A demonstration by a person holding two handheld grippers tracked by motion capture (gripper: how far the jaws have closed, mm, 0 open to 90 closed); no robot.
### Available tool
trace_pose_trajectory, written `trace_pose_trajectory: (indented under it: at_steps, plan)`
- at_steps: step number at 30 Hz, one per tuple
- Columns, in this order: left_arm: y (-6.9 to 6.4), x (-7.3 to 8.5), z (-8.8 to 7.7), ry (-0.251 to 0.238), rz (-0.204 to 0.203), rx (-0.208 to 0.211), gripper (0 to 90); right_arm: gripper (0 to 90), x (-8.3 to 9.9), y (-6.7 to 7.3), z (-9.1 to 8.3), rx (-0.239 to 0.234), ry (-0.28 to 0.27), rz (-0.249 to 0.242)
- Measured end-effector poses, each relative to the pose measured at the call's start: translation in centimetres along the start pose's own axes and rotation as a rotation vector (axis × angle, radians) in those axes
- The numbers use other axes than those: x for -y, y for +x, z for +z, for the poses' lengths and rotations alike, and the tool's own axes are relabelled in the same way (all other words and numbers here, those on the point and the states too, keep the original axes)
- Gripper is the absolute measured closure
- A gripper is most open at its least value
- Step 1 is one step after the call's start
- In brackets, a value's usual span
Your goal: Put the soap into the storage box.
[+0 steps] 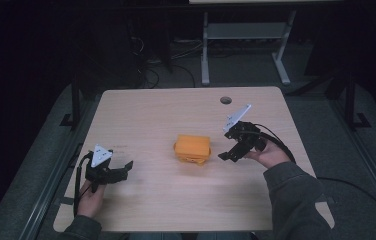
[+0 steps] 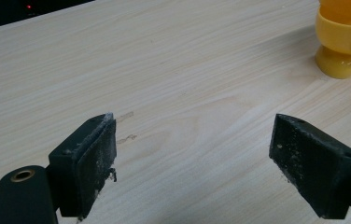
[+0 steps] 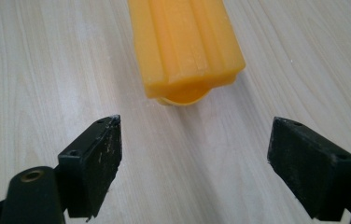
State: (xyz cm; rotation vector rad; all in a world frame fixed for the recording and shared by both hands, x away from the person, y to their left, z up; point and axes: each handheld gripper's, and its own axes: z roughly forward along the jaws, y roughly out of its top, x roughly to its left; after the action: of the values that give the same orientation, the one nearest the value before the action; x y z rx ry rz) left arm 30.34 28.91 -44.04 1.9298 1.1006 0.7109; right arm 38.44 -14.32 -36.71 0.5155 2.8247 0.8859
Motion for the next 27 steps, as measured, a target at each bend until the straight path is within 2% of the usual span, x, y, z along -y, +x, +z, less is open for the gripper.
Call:
trace_pose_trajectory:
  at_steps: [6,9,27]
  plan:
    - [0.0,0.0,0.0,0.000,0.002,-0.001,14.1,17.2,0.8,0.0,0.0,-0.003,0.012,0.019]
    - [0.0,0.0,0.0,0.000,0.003,0.000,14.1,17.3,1.1,0.1,-0.1,0.000,-0.002,0.023]
    - [-0.1,0.0,0.1,0.003,0.002,0.000,14.1,17.2,3.5,0.5,0.1,-0.011,0.002,0.072]
